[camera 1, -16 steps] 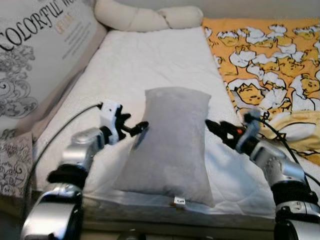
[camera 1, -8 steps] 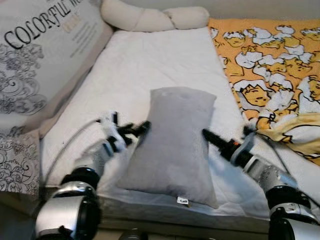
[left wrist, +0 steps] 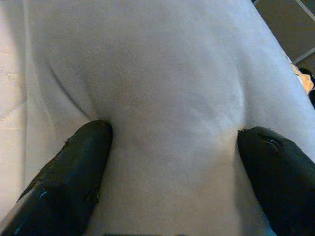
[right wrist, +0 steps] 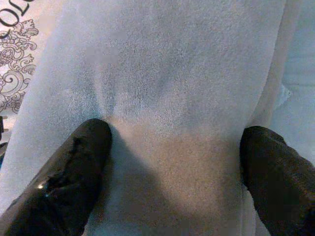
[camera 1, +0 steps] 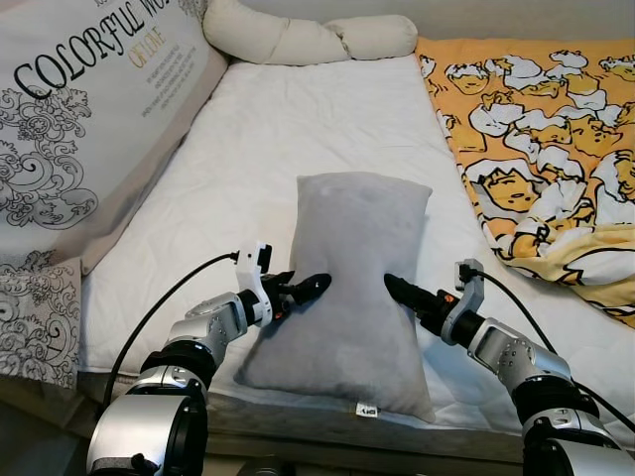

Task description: Clean up the room

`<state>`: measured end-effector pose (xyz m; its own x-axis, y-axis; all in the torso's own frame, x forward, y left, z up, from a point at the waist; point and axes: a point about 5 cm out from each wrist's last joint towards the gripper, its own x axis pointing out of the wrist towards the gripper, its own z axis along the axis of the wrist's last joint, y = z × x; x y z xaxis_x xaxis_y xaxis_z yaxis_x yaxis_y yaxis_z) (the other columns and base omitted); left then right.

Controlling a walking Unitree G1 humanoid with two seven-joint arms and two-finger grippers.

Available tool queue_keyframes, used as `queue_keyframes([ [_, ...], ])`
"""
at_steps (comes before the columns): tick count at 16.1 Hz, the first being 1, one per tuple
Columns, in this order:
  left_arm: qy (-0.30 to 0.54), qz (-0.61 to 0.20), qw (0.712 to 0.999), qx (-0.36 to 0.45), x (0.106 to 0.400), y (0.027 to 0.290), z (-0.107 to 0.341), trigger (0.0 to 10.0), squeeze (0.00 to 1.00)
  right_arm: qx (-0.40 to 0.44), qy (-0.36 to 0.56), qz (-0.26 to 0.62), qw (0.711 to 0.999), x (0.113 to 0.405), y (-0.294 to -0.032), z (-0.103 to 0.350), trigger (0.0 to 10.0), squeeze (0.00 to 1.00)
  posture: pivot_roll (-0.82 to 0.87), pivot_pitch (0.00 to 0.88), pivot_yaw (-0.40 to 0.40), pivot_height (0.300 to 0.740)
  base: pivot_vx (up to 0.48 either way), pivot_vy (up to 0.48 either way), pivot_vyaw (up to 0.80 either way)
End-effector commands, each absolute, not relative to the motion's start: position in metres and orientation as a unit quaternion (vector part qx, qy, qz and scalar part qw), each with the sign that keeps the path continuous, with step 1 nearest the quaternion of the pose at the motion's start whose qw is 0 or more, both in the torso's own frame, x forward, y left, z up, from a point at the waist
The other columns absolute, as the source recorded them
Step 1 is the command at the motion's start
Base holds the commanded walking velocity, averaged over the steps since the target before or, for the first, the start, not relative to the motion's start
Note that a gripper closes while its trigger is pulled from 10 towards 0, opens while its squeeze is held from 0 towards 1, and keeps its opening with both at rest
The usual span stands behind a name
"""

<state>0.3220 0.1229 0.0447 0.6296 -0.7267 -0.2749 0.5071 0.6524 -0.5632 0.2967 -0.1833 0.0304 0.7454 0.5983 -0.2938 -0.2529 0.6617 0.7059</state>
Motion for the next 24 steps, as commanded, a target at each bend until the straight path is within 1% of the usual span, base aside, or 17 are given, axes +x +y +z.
queue_keyframes([
  [1,0.266,-0.378,0.858,-0.223,0.316,0.114,0.04,5.0,0.0,0.326,0.273,0.262,0.866,0.293,-0.177,0.026,0.0,0.0,-0.02,0.0,0.112,0.74,0.0,0.0,0.0],
  [2,0.265,-0.383,0.856,-0.225,0.316,0.112,0.04,3.9,0.0,0.325,0.273,0.265,0.866,0.293,-0.176,0.025,0.0,0.0,-0.02,0.0,0.113,0.74,0.0,0.0,0.0],
  [3,0.265,-0.393,0.849,-0.232,0.315,0.11,0.041,0.0,0.0,0.322,0.271,0.268,0.866,0.293,-0.175,0.026,0.0,0.0,-0.02,0.0,0.114,0.74,0.0,0.0,0.0],
  [5,0.265,-0.414,0.836,-0.243,0.314,0.106,0.044,0.0,0.0,0.317,0.268,0.271,0.868,0.293,-0.174,0.026,0.0,0.0,-0.02,0.0,0.117,0.74,0.0,0.0,0.0],
  [6,0.268,-0.417,0.836,-0.237,0.314,0.105,0.043,0.0,0.0,0.318,0.265,0.277,0.867,0.293,-0.172,0.026,0.0,0.0,-0.03,0.0,0.118,0.74,0.0,0.0,0.0],
  [10,0.27,-0.418,0.842,-0.208,0.313,0.104,0.041,0.0,0.0,0.319,0.259,0.282,0.867,0.294,-0.172,0.027,0.0,0.0,-0.02,0.0,0.118,0.74,0.0,0.0,0.0],
  [14,0.267,-0.414,0.847,-0.198,0.314,0.105,0.041,0.0,0.0,0.299,0.248,0.284,0.877,0.298,-0.168,0.031,0.0,0.0,-0.02,0.0,0.117,0.74,0.0,0.0,0.0],
  [16,0.25,-0.415,0.856,-0.182,0.319,0.104,0.047,0.0,0.0,0.301,0.202,0.283,0.888,0.314,-0.162,0.049,0.0,0.0,-0.02,0.0,0.117,0.74,0.0,0.0,0.0],
  [17,0.225,-0.418,0.861,-0.183,0.328,0.101,0.059,0.0,0.0,0.301,0.167,0.287,0.894,0.326,-0.157,0.065,0.0,0.0,-0.02,0.0,0.118,0.74,0.0,0.0,0.0],
  [18,0.213,-0.42,0.863,-0.186,0.331,0.1,0.065,0.0,0.0,0.3,0.156,0.292,0.895,0.33,-0.154,0.071,0.0,0.0,-0.02,0.0,0.118,0.74,0.0,0.0,0.0],
  [20,0.154,-0.437,0.863,-0.204,0.346,0.091,0.095,0.0,0.0,0.294,0.105,0.295,0.903,0.344,-0.146,0.096,0.0,0.0,-0.02,0.0,0.117,0.74,0.0,0.0,0.0],
  [21,0.147,-0.439,0.862,-0.205,0.348,0.091,0.098,0.0,0.0,0.296,0.097,0.294,0.904,0.345,-0.145,0.1,0.0,0.0,-0.02,0.0,0.117,0.74,0.0,0.0,0.0],
  [22,0.121,-0.444,0.864,-0.205,0.352,0.089,0.11,0.0,0.0,0.298,0.069,0.286,0.908,0.351,-0.144,0.112,0.0,0.0,-0.02,0.0,0.122,0.74,0.0,0.0,0.0],
  [24,0.096,-0.452,0.865,-0.196,0.355,0.086,0.122,0.0,0.0,0.284,0.056,0.276,0.917,0.354,-0.142,0.121,0.0,0.0,-0.02,0.0,0.125,0.74,0.0,0.0,0.0],
])
